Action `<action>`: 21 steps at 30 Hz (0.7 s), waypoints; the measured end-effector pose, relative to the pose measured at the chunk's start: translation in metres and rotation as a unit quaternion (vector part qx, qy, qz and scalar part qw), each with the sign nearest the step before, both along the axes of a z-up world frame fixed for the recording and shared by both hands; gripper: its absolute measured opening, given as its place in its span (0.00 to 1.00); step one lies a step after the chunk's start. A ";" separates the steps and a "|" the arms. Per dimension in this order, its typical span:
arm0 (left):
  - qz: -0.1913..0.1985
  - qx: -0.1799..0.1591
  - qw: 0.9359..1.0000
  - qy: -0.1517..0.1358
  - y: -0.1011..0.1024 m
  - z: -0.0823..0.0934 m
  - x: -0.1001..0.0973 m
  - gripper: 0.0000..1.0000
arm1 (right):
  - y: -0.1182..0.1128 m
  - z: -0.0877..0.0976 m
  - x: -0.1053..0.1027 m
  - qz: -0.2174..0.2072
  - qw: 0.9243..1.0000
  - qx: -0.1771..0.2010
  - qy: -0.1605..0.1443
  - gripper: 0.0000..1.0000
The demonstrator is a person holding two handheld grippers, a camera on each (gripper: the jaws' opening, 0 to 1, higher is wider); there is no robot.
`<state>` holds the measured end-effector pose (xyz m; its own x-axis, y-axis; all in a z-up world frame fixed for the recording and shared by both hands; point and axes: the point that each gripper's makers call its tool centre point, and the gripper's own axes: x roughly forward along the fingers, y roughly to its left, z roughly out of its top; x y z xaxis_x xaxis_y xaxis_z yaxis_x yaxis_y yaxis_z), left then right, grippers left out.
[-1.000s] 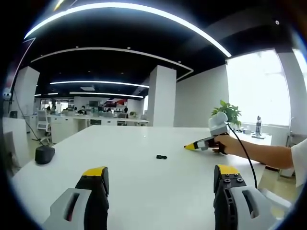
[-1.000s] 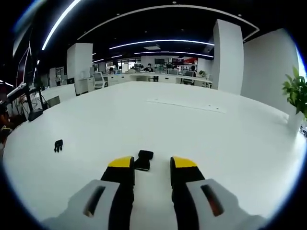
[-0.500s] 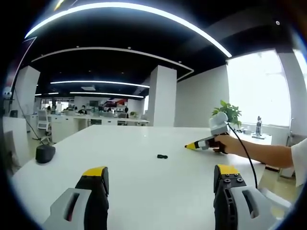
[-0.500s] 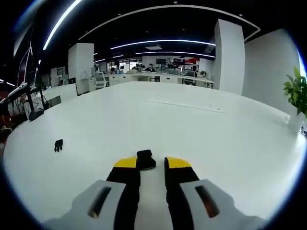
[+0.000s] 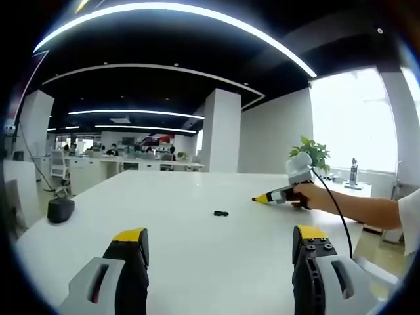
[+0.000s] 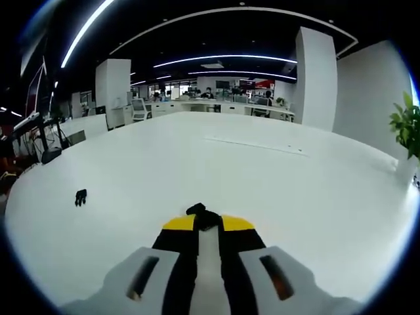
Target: Snap the two parts of the plastic buckle together until the buckle closes and remains connected.
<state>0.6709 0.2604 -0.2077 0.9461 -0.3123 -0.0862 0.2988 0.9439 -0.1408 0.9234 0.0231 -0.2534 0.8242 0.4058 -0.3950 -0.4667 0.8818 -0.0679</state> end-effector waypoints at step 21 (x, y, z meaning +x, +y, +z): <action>-0.002 0.002 1.000 0.001 -0.002 0.000 0.001 0.92 | 0.001 0.003 -0.014 0.020 1.000 0.011 0.003 0.11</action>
<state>0.6717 0.2586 -0.2079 0.9446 -0.3161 -0.0887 0.3026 0.9431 -0.1382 0.9093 0.0245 -0.2507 0.8043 0.4477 -0.3907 -0.5026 0.8633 -0.0453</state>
